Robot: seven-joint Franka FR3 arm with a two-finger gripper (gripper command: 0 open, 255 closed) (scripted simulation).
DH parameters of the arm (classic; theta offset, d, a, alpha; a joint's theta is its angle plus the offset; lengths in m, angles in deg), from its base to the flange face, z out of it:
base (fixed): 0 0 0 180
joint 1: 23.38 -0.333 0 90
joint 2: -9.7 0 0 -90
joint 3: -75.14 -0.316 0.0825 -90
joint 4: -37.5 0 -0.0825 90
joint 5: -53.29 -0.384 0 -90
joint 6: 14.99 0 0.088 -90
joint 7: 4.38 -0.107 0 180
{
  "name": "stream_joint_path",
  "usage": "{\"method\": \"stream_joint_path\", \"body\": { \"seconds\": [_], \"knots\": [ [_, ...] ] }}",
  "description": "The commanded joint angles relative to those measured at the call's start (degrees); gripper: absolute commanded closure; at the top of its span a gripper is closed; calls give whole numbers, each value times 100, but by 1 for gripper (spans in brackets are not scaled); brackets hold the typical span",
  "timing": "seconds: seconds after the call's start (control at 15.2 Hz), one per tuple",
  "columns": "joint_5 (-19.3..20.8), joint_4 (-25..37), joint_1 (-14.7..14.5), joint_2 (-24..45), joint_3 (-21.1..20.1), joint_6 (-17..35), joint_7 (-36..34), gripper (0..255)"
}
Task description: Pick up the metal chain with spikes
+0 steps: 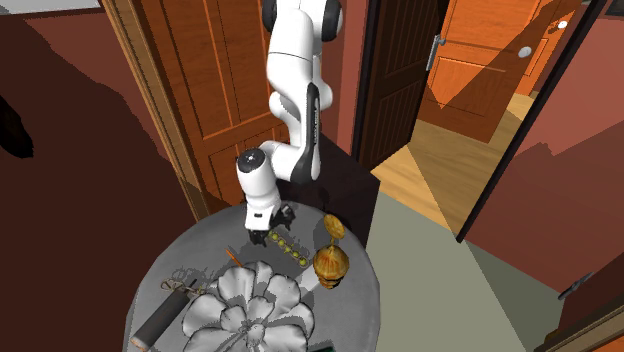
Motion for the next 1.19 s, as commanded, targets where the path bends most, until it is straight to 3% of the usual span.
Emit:
{"method": "stream_joint_path", "body": {
  "seconds": [0.0,0.07,0.13,0.73,1.12],
  "knots": [
    [-164,21,48,133,-74,79,117,0],
    [-163,21,49,132,-75,79,117,0],
    [-153,10,43,121,-72,81,107,255],
    [-163,21,49,132,-76,79,117,255],
    [529,-16,-134,-441,224,-303,-392,255]
  ]
}}
